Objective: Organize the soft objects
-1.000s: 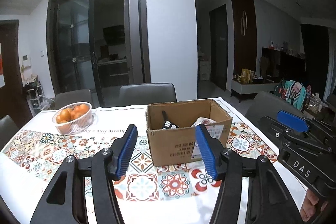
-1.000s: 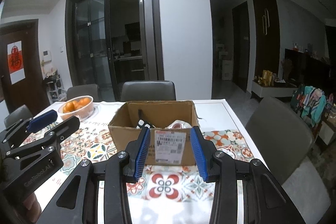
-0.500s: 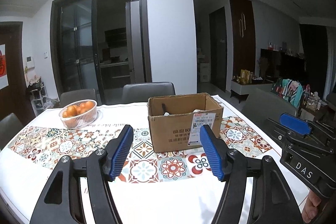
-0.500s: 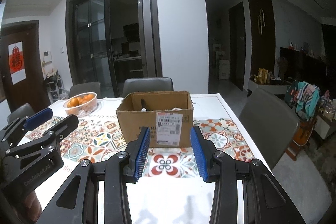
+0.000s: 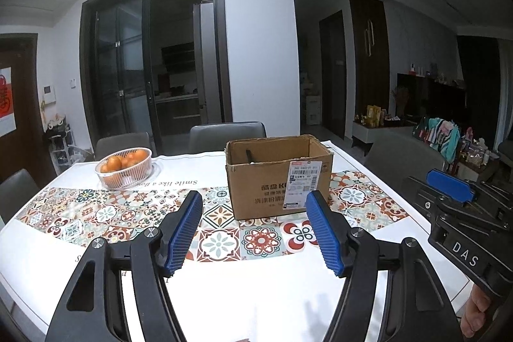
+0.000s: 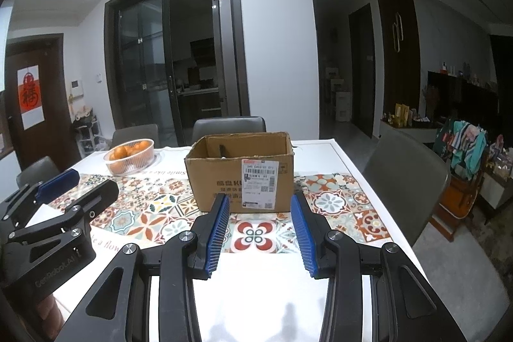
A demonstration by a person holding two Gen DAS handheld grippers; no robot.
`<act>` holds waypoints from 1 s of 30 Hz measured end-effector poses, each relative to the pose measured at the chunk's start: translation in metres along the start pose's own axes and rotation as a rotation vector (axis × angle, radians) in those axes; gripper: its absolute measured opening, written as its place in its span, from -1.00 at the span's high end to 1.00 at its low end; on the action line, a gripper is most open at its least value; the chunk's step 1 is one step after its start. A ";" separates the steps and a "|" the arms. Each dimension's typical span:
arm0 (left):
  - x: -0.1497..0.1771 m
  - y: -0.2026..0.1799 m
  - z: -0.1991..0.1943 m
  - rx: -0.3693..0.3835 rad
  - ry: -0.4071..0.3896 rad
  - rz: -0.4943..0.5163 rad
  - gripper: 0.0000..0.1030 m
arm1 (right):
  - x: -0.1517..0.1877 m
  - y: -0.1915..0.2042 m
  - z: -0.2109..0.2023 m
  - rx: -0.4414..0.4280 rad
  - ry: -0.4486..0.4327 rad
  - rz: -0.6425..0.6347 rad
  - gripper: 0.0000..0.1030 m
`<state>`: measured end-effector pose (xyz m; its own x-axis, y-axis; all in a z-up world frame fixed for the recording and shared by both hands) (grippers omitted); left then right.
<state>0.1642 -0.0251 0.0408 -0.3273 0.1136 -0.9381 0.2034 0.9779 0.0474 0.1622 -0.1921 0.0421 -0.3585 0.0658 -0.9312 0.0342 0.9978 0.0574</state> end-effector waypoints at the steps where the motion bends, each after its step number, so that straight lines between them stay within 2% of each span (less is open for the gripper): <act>1: 0.001 -0.001 -0.002 0.001 0.000 0.001 -0.29 | 0.001 0.000 -0.002 -0.001 -0.001 0.001 0.19; 30: 0.008 -0.002 -0.016 -0.002 -0.014 0.001 -0.40 | 0.009 -0.003 -0.015 0.016 -0.005 -0.001 0.19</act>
<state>0.1467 -0.0231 0.0381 -0.3145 0.1120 -0.9426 0.2022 0.9781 0.0488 0.1452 -0.1945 0.0384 -0.3543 0.0648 -0.9329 0.0493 0.9975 0.0506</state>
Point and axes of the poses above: each gripper's, at about its wrist camera, not at the fingertips, and z roughly the way its jaws point, y to its left, x to its underside, the point moved 10 cm from there along z, roughly the way its jaws point, and after that the axes turned 3 degrees about x, right-handed, at the moved point
